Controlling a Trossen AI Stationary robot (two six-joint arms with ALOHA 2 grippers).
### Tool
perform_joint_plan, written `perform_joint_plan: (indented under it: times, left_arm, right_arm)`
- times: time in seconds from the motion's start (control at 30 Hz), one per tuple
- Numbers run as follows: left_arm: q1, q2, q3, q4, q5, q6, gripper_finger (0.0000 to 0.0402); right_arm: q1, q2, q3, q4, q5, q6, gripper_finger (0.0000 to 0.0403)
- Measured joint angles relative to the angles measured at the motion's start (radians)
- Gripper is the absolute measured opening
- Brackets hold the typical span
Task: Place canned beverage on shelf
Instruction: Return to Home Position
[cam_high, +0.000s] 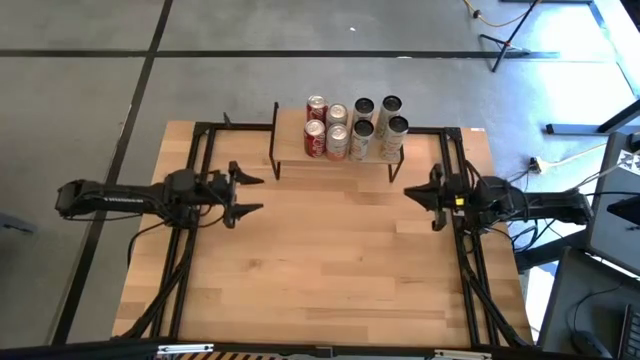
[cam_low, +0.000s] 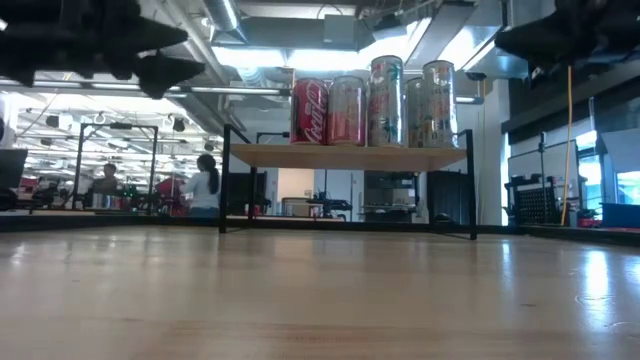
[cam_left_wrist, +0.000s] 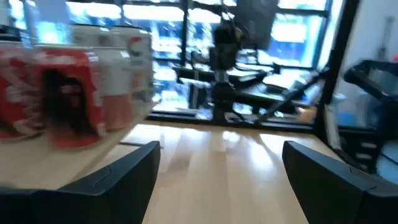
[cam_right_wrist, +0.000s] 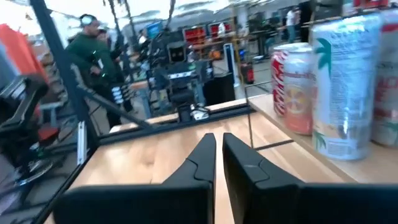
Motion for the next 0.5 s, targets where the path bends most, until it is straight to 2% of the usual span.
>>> perform_joint_plan:
  times: [0.2, 0.3, 0.5]
  left_arm:
    - [-0.021, -0.119, -0.151, 0.115, -0.081, -0.005, 0.0325]
    - [-0.022, -0.177, -0.15, 0.032, -0.097, -0.007, 0.0325]
    - [-0.022, -0.262, -0.15, -0.03, -0.113, 0.011, 0.0325]
  right_arm:
    - [0.0, -0.004, -0.095, 0.156, -0.009, 0.006, 0.0019]
    - [0.0, -0.024, -0.136, 0.2, -0.048, 0.004, 0.0019]
    - [0.0, -0.147, -0.202, 0.18, -0.052, 0.005, 0.0019]
